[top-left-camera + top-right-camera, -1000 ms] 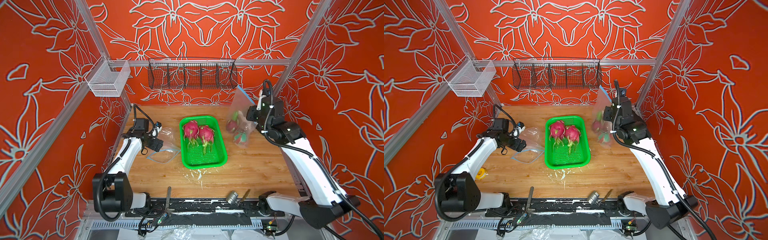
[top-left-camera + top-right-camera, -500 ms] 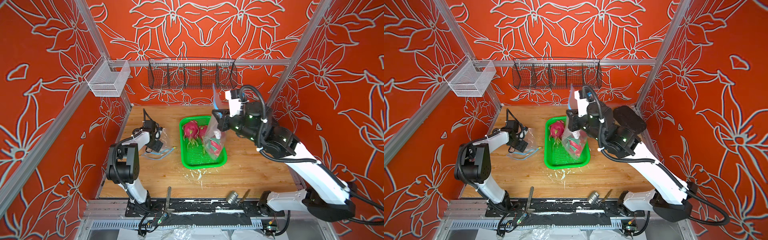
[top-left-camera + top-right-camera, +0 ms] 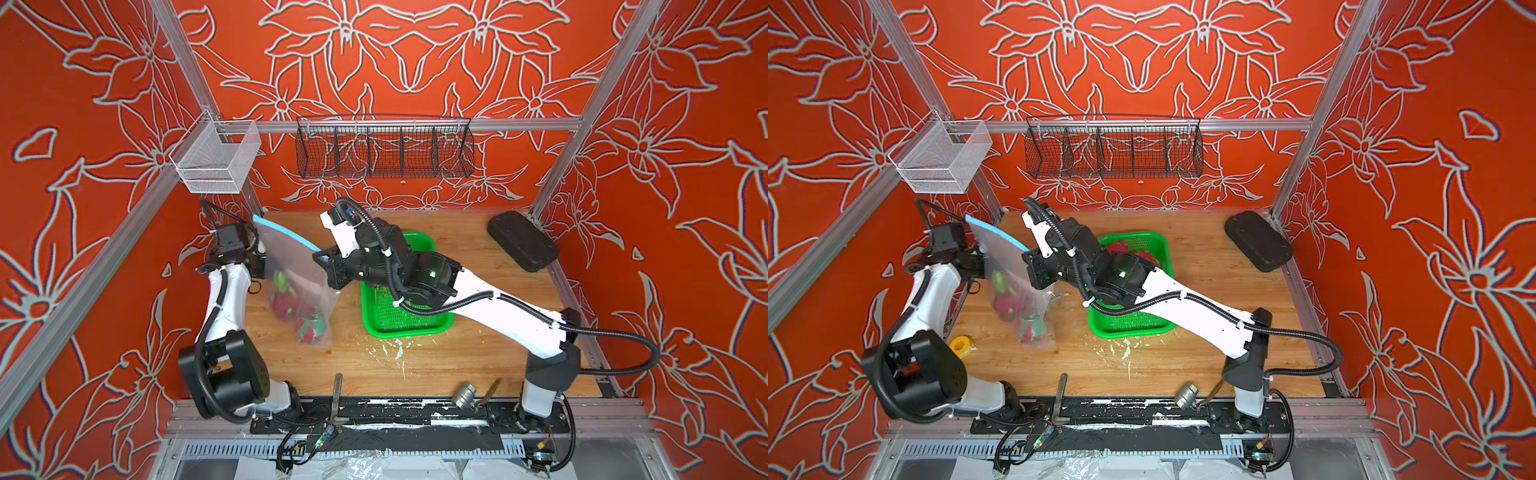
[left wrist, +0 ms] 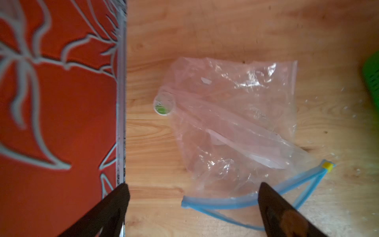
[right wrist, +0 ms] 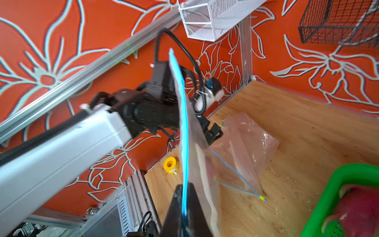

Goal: Open the zip-top bag and take out the dragon fruit
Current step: Move the zipper food storage bag to the center of the board, then move the basket to the center of the board.

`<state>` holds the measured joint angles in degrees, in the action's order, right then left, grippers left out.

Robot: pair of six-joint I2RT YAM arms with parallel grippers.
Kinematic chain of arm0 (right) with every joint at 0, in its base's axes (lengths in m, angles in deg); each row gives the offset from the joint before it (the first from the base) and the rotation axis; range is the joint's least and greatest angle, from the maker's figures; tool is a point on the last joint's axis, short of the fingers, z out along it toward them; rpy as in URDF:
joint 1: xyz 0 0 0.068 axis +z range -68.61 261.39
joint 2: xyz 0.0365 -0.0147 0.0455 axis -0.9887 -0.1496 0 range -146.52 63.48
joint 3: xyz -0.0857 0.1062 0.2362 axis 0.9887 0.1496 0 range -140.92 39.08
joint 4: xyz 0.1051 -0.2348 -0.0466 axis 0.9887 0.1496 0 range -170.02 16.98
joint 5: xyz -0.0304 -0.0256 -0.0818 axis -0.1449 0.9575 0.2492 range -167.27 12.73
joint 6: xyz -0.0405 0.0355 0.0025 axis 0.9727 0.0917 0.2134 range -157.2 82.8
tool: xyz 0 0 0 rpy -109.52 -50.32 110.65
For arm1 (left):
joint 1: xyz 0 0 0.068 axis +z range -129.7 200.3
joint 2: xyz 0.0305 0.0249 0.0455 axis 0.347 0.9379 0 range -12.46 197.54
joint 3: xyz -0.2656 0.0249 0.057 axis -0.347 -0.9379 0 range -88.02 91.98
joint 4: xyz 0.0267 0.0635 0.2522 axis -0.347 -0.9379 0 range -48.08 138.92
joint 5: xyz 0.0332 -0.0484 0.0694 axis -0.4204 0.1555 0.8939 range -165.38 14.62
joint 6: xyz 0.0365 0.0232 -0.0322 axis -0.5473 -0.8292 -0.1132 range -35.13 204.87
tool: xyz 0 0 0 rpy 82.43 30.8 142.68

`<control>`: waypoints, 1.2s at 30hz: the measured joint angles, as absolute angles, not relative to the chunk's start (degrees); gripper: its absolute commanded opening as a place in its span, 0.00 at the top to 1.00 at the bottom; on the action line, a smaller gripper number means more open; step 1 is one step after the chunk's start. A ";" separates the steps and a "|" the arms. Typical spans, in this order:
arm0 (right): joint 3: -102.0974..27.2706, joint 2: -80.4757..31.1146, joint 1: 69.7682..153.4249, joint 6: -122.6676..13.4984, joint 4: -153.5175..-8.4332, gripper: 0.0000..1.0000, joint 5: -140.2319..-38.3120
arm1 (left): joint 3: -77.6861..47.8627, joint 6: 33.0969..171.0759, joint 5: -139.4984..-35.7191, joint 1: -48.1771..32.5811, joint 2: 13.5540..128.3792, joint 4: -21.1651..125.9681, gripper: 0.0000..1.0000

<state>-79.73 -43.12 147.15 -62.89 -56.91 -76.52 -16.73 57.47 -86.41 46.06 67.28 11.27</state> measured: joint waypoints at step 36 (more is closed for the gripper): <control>-38.00 -25.70 139.28 -83.20 -84.69 1.00 -63.93 | -23.46 55.94 -106.56 32.75 47.72 2.00 0.03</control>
